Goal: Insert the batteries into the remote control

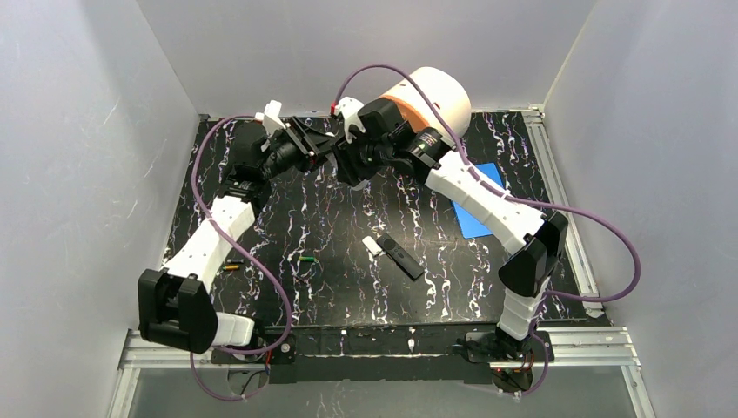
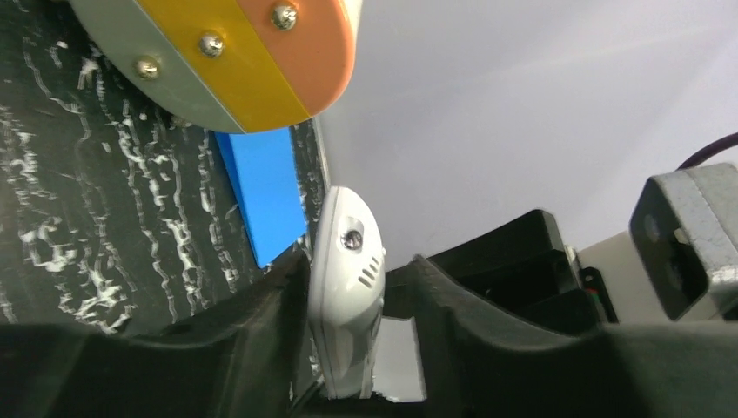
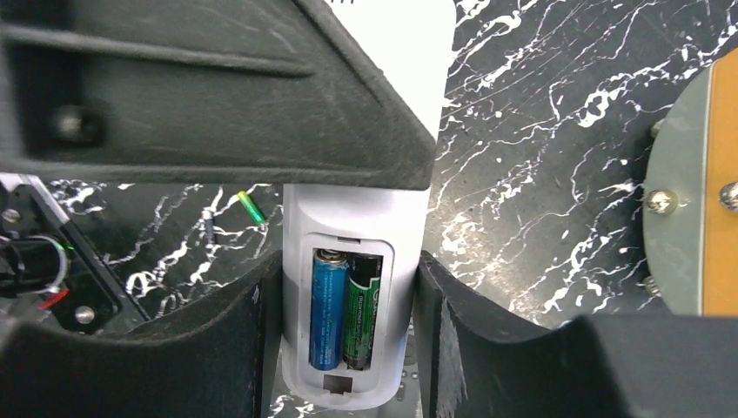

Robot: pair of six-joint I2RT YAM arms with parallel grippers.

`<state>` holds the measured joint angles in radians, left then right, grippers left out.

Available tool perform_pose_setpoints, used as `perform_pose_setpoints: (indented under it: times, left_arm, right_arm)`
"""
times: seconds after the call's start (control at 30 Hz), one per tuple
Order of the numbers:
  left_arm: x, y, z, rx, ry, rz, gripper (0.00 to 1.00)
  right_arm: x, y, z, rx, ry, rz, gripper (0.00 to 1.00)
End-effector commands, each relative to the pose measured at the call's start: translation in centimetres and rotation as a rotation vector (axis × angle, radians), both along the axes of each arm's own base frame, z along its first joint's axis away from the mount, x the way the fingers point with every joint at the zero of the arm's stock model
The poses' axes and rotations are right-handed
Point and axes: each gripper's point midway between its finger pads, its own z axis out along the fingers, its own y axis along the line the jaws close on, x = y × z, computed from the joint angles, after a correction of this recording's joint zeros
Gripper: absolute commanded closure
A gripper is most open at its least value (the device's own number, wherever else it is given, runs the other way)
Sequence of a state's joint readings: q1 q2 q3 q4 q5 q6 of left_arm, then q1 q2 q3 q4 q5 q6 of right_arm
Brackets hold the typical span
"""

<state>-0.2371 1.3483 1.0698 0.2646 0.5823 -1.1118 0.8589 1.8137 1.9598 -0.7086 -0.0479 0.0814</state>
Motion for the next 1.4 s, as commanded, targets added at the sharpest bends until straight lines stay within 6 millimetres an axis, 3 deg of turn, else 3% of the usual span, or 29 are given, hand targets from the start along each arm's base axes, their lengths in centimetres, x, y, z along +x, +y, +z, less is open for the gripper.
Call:
perform_pose_setpoints:
  times: [0.0, 0.1, 0.27, 0.47, 0.6, 0.77, 0.93, 1.17, 1.37]
  left_arm:
    - [-1.8, 1.1, -0.4, 0.064, 0.002, 0.021, 0.47]
    - [-2.6, 3.0, -3.2, 0.177, 0.089, 0.082, 0.3]
    - [-4.5, 7.6, -6.4, 0.313, 0.173, 0.194, 0.14]
    - [-7.5, 13.6, -8.6, 0.521, 0.281, 0.373, 0.1]
    - [-9.8, 16.1, -9.4, 0.614, 0.355, 0.458, 0.09]
    - [-11.7, 17.4, -10.2, 0.661, 0.404, 0.503, 0.1]
    - [-12.0, 17.5, -9.4, 0.667, 0.371, 0.504, 0.1]
    - [-11.2, 16.5, -8.8, 0.645, 0.321, 0.455, 0.11]
    - [-10.4, 15.9, -8.4, 0.627, 0.297, 0.426, 0.11]
  right_arm:
    - [0.7, -0.7, 0.6, -0.054, -0.127, 0.059, 0.8]
    - [0.8, -1.5, -0.9, -0.136, -0.146, 0.1, 0.81]
    - [0.9, -2.6, -5.8, -0.275, -0.102, 0.176, 0.83]
    - [-0.2, -2.4, -12.4, -0.39, 0.008, 0.318, 0.84]
    - [-0.6, -1.5, -15.9, -0.424, 0.066, 0.37, 0.84]
    - [-2.6, 1.4, -20.0, -0.444, 0.125, 0.452, 0.84]
    - [-4.2, 3.1, -22.9, -0.481, 0.157, 0.499, 0.85]
    - [-6.7, 3.6, -25.3, -0.509, 0.204, 0.545, 0.8]
    - [-7.5, 2.8, -26.5, -0.554, 0.22, 0.547, 0.63]
